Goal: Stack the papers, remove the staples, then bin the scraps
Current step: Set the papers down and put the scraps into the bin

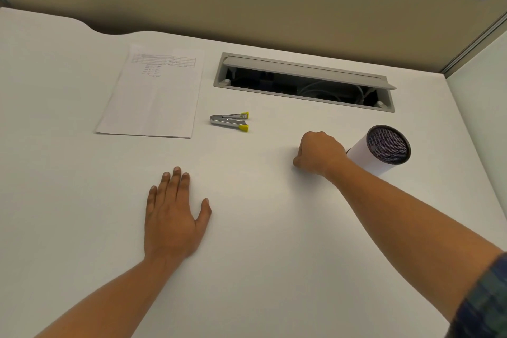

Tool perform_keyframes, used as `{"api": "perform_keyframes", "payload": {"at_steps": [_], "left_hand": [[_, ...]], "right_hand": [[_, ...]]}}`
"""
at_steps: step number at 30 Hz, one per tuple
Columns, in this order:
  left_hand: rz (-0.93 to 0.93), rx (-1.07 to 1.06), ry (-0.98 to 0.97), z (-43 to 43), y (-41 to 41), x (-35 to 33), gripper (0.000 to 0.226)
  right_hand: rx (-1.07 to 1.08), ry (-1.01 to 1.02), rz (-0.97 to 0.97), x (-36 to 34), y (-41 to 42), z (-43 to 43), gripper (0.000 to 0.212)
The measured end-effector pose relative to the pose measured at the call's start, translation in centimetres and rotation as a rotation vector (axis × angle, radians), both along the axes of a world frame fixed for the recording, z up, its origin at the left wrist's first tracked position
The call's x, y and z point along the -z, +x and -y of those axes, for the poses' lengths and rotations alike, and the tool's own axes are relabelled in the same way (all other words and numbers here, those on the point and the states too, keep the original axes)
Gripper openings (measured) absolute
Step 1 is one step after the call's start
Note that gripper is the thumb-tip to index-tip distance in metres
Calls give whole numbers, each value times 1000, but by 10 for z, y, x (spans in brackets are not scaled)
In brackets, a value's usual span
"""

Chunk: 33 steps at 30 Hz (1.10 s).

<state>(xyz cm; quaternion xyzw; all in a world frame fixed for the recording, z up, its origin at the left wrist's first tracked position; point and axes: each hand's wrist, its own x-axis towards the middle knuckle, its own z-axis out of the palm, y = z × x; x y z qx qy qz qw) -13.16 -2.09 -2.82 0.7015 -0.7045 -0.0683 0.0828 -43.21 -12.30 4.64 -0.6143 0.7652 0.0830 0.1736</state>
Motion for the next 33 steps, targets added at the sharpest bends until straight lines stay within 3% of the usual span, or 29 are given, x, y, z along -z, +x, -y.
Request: {"api": "perform_keyframes", "payload": {"at_steps": [9,13,16,18,26,30,33], "left_hand": [[4,3,9,0,1,0,75],[0,4,7,0,2,1,76],[8,13,1,0,1,1,77],[12,15,5,0,1,1,77],[17,13,7,0,0,1,78],[9,12,10,1,0,0,78],[7,8,10,1,1,1,78]], "right_hand": [[234,-104,431,-37,-18,-20,20],[299,-337,324,-82,-53,-41,17],[314,-504,25,-93,-88,-49,17],[309,-482,-63,-86,-106,-52,18],[272,-385,-16,-73,-123,-50,35],[233,-505,76,-86,-103,-53,24],[132,-470,215,-85,-67,-56,15]]}}
